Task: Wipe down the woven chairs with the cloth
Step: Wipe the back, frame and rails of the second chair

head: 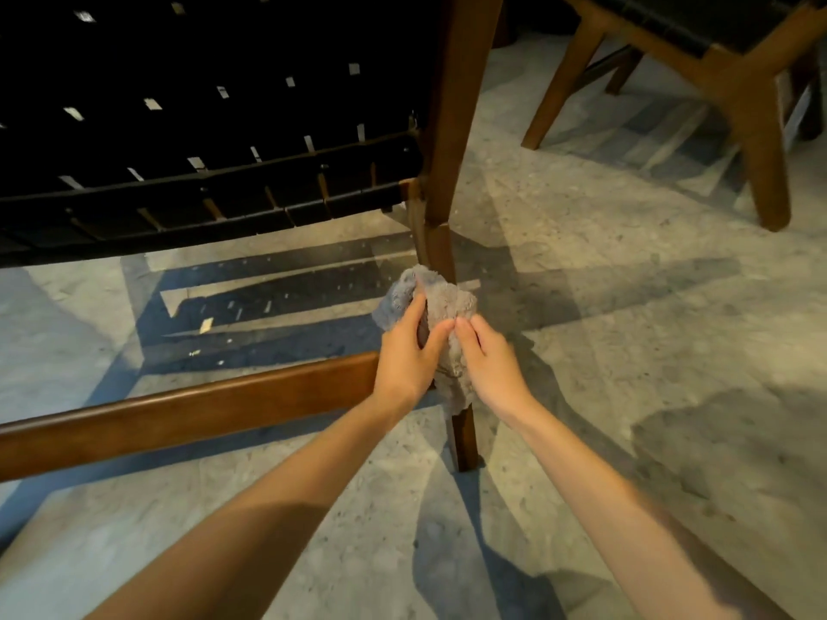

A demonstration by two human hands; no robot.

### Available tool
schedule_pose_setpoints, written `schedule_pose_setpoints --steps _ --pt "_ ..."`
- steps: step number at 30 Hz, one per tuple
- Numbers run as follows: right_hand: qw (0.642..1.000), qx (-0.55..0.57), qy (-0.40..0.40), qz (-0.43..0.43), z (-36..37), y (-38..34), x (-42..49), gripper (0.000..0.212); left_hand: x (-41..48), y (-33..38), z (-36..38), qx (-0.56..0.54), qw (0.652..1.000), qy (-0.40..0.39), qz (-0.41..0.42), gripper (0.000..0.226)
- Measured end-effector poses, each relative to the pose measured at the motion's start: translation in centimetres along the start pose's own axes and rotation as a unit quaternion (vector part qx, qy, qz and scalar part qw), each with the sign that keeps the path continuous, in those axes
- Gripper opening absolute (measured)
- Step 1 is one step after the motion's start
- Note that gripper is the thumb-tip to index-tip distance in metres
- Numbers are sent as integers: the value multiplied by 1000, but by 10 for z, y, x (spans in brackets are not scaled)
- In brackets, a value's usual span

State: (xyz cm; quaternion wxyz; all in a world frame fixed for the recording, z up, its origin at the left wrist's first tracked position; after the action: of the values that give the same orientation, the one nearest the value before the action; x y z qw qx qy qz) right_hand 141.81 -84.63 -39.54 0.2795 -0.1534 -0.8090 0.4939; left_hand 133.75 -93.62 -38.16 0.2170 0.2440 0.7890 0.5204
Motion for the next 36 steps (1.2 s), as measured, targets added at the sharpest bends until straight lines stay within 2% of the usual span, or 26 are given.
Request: schedule_pose_setpoints --steps 3,11,13,15,17,22,24,28,32,36 --pt "1000 -22 4 0 0 4 -17 27 -15 -3 3 47 998 44 3 61" --pt "995 -92 21 -38 -10 13 -54 27 -62 4 9 85 993 82 18 66" --pt "993 -109 19 -49 -19 15 -61 27 -80 1 17 46 995 85 -20 67" --pt "992 -112 18 -56 -26 15 -69 19 -98 -5 28 -17 995 79 -60 69" --pt "993 -108 11 -55 -27 16 -73 28 -113 -14 40 -71 991 70 -88 69" --pt "996 15 -80 34 -15 24 -55 44 -114 -27 55 -130 978 101 -132 60" --pt "994 46 -84 50 -10 25 -46 45 -107 -30 58 -143 972 118 -146 57" --pt "997 30 -54 34 -5 28 -41 33 -94 -37 62 -150 971 98 -159 54" --pt "997 18 -61 37 -3 40 -64 17 -86 -52 63 -77 973 73 -207 50" --pt "994 -18 -88 58 -5 50 -90 24 -83 -62 53 -70 964 3 -257 55"
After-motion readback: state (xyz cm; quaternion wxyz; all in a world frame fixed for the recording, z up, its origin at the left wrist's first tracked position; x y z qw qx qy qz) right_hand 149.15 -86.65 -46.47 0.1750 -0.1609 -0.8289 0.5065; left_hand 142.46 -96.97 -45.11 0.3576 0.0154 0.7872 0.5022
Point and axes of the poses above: each hand's wrist, its own x-axis towards the middle knuckle, its own z-axis out of the palm, y = z × x, the point moved 1 cm from there along x, towards the middle knuckle, and after that the axes turned 15 degrees about -z, right-handed, at the moved point
